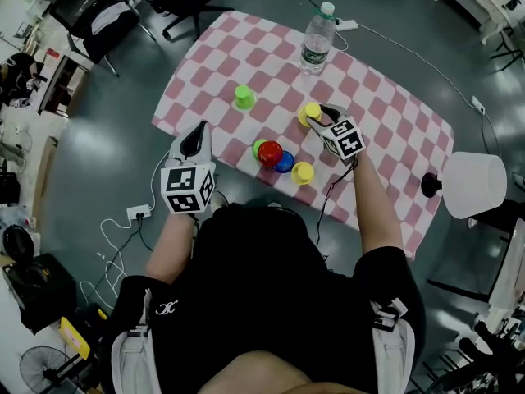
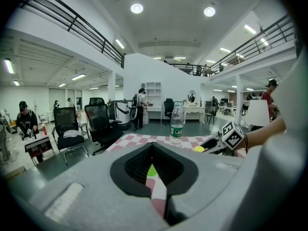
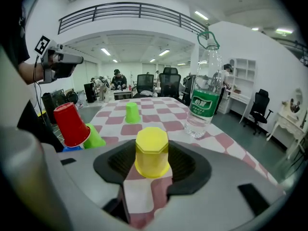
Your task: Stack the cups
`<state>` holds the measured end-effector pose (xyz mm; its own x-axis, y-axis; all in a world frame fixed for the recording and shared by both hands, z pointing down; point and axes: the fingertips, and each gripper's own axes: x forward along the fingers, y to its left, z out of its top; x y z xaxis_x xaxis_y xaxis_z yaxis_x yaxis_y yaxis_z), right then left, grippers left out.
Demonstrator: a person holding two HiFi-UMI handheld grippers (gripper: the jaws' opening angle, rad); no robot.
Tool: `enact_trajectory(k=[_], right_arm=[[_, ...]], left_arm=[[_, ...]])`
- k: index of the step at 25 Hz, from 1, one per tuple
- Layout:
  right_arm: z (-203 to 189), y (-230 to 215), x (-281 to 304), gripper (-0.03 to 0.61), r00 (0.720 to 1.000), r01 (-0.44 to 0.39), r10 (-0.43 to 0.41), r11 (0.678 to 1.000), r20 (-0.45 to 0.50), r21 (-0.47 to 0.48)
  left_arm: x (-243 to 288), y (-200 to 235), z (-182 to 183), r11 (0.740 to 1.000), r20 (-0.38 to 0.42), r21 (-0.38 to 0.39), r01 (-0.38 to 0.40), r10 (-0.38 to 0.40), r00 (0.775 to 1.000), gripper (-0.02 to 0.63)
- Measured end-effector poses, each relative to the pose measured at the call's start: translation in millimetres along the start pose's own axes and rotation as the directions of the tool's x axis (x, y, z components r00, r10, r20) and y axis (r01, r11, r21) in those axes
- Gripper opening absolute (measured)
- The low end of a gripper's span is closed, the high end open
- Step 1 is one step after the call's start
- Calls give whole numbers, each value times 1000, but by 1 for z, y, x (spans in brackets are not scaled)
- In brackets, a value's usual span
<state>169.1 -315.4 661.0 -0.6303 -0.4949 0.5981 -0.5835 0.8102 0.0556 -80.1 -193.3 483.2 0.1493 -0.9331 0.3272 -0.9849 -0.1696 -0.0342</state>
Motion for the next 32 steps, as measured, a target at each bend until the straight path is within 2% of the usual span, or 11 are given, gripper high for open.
enact_trajectory(k=[8,15,23,32], right_arm=[[34,13,-41,212,996,55,-53,998,72,-18],[56,38,-81,212,985,125,-123,992,119,-9],[69,75,-115,212,970,199,-201,980,135,26],[48,119,-117,212,968,231,-237,970,81,76]], left_arm=[[10,-11,2,996,12,-5,84,-83,996,15],[22,-19,7,984,30,-11,179,-179,983,15],[30,-37,9,950,33,6,312,-312,949,15],[35,-44,7,909,20,24,416,-416,909,15]])
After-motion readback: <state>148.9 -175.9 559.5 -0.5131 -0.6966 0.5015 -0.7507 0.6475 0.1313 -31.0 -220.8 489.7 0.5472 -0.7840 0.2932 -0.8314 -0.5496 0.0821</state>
